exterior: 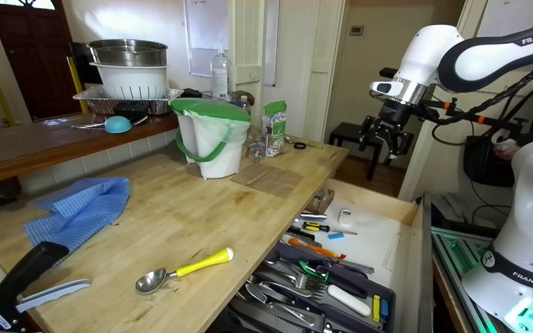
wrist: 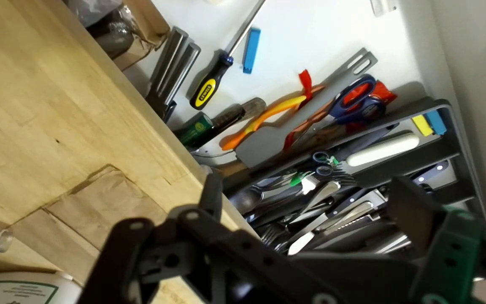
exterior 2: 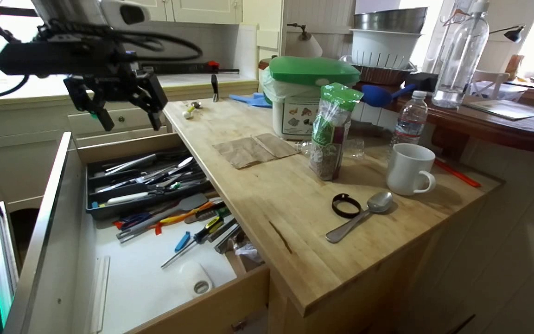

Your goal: Move the yellow screwdriver closer to the bin

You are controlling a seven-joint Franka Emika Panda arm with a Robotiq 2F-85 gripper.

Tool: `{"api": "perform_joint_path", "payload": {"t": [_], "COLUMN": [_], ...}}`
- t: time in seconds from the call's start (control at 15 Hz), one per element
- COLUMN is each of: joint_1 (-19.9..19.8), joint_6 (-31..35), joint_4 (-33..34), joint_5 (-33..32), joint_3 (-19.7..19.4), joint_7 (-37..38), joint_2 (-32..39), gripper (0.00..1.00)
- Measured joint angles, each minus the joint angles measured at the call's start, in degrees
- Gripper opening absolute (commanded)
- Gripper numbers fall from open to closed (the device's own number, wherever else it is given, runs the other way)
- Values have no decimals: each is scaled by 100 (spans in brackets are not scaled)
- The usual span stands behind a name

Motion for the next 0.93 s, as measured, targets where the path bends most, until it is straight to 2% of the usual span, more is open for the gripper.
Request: {"api": "perform_joint_path", "payload": {"t": [0.07, 0.27, 0.53, 0.67, 0.93], "joint_1": [-24, -158, -216, -291, -294], "joint_6": [54, 54, 54, 56, 366], "joint_4": [-4, 31, 31, 28, -21], "joint_5": [91, 179, 221, 541, 1489], "joint_3": [-78, 185, 264, 308, 9], "joint_7": [-155, -151, -157, -132, -88], "joint_2": [96, 149, 126, 210, 940], "gripper": [100, 100, 100, 100, 100]}}
